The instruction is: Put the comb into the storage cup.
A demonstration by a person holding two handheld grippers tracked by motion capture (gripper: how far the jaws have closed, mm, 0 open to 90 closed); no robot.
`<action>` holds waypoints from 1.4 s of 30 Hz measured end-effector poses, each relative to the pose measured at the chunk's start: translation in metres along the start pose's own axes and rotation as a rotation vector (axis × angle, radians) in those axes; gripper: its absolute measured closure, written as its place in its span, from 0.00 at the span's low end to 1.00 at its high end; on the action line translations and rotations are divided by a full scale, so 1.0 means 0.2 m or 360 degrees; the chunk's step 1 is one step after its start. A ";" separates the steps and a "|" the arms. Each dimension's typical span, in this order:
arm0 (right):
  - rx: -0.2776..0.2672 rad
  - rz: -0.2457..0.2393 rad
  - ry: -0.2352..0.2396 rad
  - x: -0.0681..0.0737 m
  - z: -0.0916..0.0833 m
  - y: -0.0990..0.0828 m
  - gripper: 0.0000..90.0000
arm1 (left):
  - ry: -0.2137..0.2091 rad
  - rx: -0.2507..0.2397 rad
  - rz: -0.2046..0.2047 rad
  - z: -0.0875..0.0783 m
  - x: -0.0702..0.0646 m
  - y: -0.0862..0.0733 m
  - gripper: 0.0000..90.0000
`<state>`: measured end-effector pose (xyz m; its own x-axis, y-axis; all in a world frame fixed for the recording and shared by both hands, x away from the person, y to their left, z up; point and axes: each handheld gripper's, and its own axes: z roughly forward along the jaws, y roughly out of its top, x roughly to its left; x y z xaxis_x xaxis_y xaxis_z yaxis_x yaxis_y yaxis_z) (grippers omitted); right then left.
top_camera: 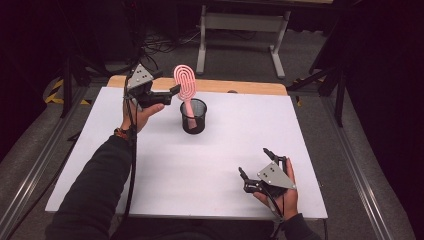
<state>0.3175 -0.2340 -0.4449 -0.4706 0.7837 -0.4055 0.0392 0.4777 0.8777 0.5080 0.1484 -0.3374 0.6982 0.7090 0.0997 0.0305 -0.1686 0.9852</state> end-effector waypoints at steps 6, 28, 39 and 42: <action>0.0003 -0.0009 0.0001 0.01 0.00 0.00 0.07 | -0.0017 0.0008 0.0043 -0.04 -0.01 0.00 0.18; 0.0010 -0.0021 -0.0001 0.02 0.01 0.00 0.07 | -0.0091 0.0040 0.0172 -0.13 -0.09 -0.01 0.14; -0.0004 -0.0022 -0.0005 0.02 0.01 0.01 0.07 | -0.0140 0.0052 0.0215 -0.17 -0.13 -0.01 0.12; -0.0001 -0.0024 -0.0002 0.02 0.00 0.01 0.07 | -0.0151 0.0072 0.0242 -0.18 -0.14 -0.01 0.11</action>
<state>0.3164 -0.2295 -0.4455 -0.4700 0.7767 -0.4192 0.0313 0.4893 0.8715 0.4619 0.1531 -0.3375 0.7615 0.6054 0.2314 -0.0498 -0.3014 0.9522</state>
